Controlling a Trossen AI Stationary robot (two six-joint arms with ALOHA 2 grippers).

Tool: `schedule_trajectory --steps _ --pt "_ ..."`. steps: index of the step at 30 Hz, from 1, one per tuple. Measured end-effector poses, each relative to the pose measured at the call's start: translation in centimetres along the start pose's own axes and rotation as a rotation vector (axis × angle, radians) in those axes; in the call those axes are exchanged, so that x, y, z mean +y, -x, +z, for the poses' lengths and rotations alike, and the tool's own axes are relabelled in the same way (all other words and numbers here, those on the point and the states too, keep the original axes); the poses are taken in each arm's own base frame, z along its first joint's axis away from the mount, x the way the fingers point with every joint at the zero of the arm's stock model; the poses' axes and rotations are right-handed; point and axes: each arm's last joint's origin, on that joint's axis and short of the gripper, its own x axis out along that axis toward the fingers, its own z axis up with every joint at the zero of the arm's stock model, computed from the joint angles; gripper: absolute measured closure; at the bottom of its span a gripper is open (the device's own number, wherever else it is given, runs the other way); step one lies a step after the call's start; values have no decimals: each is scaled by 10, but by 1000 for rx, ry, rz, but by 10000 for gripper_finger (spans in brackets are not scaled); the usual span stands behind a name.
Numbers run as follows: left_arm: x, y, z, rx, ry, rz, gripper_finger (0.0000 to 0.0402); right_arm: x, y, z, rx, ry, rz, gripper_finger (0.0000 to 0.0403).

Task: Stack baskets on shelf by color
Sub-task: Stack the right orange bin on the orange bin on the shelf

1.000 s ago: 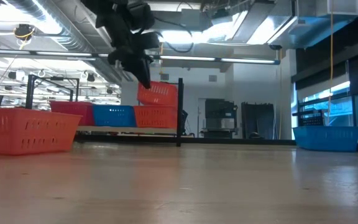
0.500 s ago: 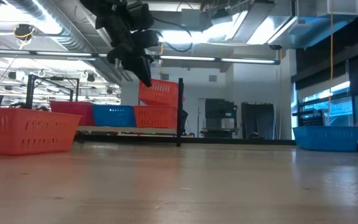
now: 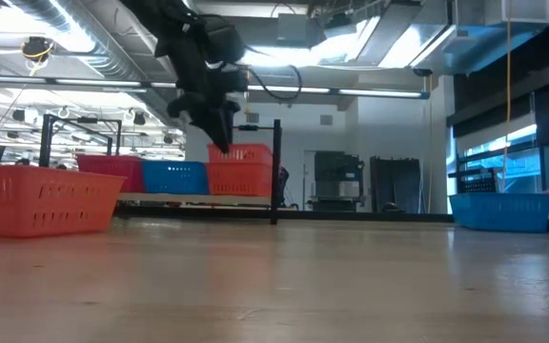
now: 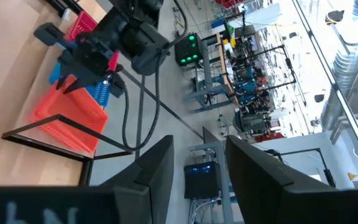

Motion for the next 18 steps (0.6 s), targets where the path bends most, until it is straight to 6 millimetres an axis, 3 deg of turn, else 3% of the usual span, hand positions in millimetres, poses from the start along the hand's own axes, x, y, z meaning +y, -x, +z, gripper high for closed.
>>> schedule_trajectory --steps 5,18 --pt "-1 -4 4 100 -50 124 343 0 0 0 1 0 0 254" --pt "2 13 19 23 46 215 347 0 0 0 1 -3 -1 254"
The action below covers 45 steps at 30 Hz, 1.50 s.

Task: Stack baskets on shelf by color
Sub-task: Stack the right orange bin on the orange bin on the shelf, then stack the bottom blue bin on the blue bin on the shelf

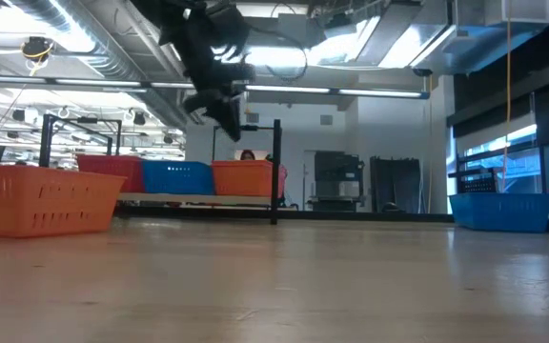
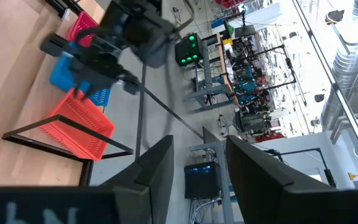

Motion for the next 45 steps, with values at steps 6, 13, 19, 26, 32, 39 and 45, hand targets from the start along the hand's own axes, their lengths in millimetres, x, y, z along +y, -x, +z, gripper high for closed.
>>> schedule_trajectory --steps 6,13,19,26,32,39,45 --pt "12 -10 -9 -25 72 -51 350 0 0 0 0 0 0 254" --pt "16 -30 -20 6 117 -90 348 -2 0 1 -11 -18 -16 254" --pt "14 -41 -25 43 119 -112 348 -3 0 2 -16 -24 -22 254" --pt "5 -40 -20 55 117 -144 347 -3 0 2 -16 -24 -22 254" --pt "-1 -38 -17 70 137 -165 347 -3 0 2 -16 -24 -22 254" --pt "4 -27 -12 57 135 -120 347 -3 0 2 -15 -24 -22 254" --pt "21 1 11 36 171 -84 347 -4 0 0 54 -29 -72 254"
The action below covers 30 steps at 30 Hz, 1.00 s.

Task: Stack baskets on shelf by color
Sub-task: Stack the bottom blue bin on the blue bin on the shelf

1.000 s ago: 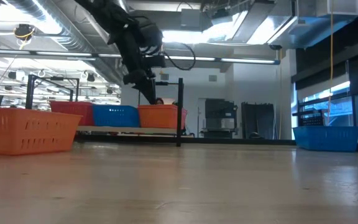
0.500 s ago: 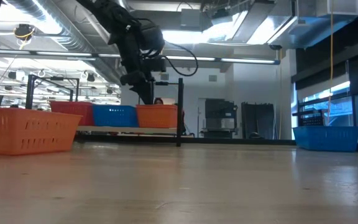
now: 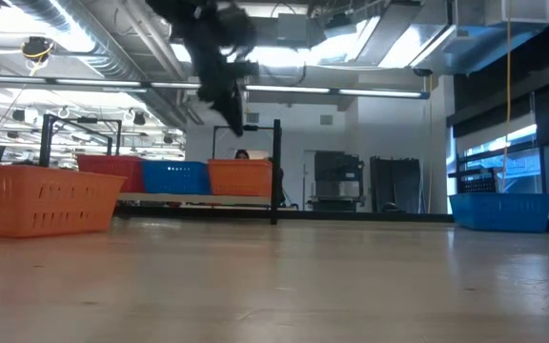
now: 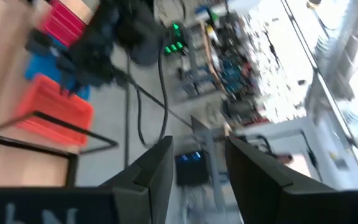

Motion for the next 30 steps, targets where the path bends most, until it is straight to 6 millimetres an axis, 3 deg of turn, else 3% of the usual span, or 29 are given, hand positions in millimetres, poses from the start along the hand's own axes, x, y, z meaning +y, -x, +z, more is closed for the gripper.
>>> schedule_trajectory --steps 5,9,14,18,22,30 --pt "-4 50 23 -28 102 -31 347 -2 1 -3 69 -94 -55 254" --pt "-18 96 35 -86 164 -53 347 0 7 -10 61 -183 3 254" --pt "-45 151 31 -161 276 -110 347 8 21 -20 29 -258 175 254" --pt "-68 183 22 -175 355 -170 347 15 36 -21 16 -330 348 254" --pt "-87 209 13 -192 433 -238 347 12 52 -22 69 -521 560 254" --pt "-117 239 -3 -161 500 -279 347 30 71 -17 241 -621 1073 254"
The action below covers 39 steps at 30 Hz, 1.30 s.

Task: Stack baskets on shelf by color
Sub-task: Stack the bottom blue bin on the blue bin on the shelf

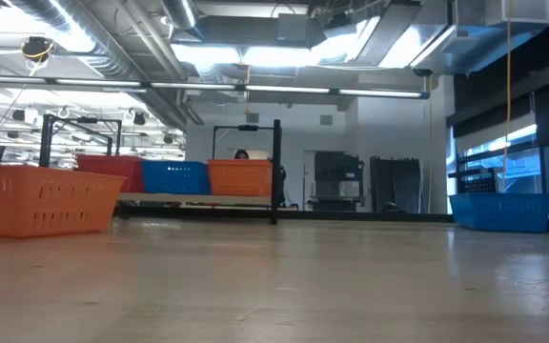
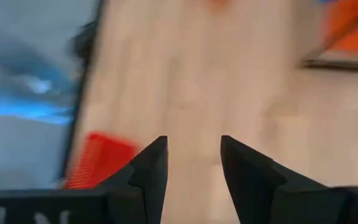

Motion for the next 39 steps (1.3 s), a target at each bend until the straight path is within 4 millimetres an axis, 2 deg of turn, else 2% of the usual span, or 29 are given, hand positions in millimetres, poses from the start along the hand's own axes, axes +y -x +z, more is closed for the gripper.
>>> schedule_trajectory --steps 4,7,12,17,25,30,33,39 --pt "-7 5 -11 34 30 28 347 15 -20 1 127 -98 154 254" --pt "-13 6 -17 66 13 34 347 26 -41 -3 243 -161 194 254" --pt "-24 9 -25 87 -45 -9 347 45 -82 -13 380 -177 194 254" --pt "-34 12 -32 99 -95 -52 347 56 -126 -26 481 -273 183 254" --pt "-45 16 -39 108 -152 -93 347 65 -191 -60 519 -292 157 254" --pt "-47 18 -41 113 -160 -101 347 61 -213 -75 498 -302 105 254" --pt "-47 15 -49 148 -90 -61 347 59 -220 -79 472 -304 84 254" --pt "-53 -17 -86 305 11 64 347 61 -221 -72 394 -318 85 254"
